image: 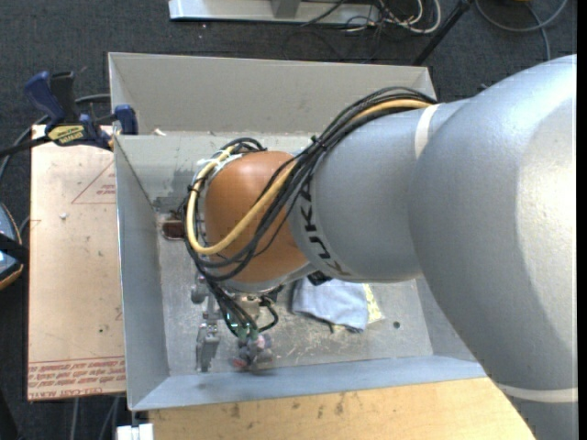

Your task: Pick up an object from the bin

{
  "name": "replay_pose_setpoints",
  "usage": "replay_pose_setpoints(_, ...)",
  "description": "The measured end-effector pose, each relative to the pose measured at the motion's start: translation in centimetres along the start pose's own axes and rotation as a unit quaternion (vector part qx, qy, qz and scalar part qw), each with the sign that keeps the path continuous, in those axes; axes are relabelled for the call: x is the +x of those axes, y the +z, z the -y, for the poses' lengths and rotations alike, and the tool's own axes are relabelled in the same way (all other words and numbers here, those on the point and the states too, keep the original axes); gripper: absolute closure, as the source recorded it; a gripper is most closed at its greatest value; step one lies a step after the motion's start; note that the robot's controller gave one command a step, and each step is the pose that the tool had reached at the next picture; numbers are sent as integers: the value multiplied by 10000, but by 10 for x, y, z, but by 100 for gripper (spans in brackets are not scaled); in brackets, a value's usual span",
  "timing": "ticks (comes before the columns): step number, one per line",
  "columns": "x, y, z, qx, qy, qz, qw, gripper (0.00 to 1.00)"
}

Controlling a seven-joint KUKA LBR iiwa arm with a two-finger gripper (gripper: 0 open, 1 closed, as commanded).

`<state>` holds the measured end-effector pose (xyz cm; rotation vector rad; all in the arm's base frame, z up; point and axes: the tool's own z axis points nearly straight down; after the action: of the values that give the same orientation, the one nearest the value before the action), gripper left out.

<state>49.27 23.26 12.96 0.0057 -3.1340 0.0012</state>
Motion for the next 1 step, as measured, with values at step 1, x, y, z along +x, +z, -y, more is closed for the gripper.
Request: replay_pose_setpoints(1, -3, -4, 1, -8, 25, 33, 10000, 100)
